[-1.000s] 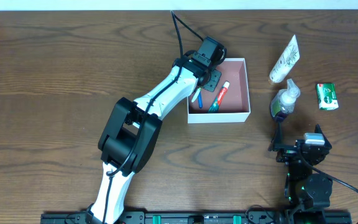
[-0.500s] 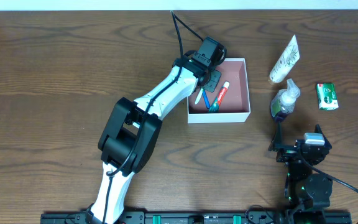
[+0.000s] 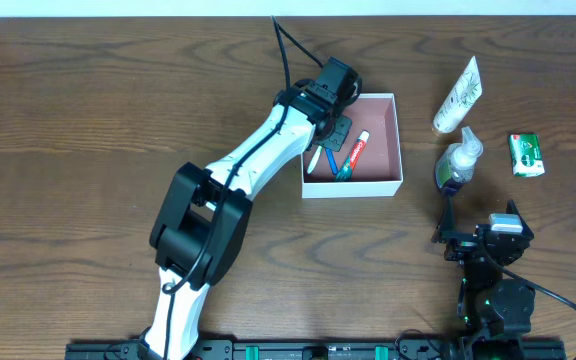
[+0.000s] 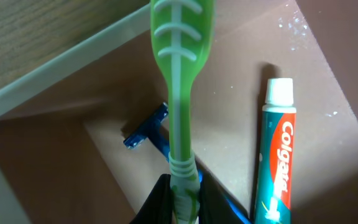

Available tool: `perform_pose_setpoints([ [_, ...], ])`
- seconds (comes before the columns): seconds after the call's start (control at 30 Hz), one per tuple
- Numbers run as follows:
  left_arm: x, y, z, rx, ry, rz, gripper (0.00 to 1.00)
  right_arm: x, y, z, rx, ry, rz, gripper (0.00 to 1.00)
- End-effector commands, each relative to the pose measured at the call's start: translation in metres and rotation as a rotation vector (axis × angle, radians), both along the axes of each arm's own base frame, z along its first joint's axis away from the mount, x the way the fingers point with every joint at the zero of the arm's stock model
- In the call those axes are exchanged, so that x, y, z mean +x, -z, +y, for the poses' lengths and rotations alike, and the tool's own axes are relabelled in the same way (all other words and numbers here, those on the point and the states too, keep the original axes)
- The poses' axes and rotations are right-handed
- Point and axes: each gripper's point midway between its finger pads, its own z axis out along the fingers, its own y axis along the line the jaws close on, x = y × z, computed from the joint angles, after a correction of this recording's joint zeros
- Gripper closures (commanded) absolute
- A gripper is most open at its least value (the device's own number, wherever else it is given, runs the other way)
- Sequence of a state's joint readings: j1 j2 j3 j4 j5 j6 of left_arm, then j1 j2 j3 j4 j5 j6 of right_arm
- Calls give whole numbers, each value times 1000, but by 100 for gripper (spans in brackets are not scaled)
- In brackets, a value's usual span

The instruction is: Pack container

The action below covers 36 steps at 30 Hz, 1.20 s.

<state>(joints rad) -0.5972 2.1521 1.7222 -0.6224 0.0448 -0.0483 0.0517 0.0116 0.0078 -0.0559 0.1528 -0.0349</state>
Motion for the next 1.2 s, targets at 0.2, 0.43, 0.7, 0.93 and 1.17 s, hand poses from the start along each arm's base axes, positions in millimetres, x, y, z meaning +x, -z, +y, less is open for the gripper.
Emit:
perform_pose_setpoints([
  [0.2,-9,-19,11,13,-45,29,94,0,1,4,-11,-16,1,1],
  [0.43,-21,-15,11,4,-33,85,89,0,1,4,-11,-16,1,1],
  [0.7,-21,-15,10,1,-32,86,77,0,1,4,-11,-16,1,1],
  [0.93,-20,-15,10,-1,-31,83,68,0,1,4,-11,-16,1,1],
  [1.17,-10,-30,3,-30,-27,41,65,0,1,4,-11,-16,1,1],
])
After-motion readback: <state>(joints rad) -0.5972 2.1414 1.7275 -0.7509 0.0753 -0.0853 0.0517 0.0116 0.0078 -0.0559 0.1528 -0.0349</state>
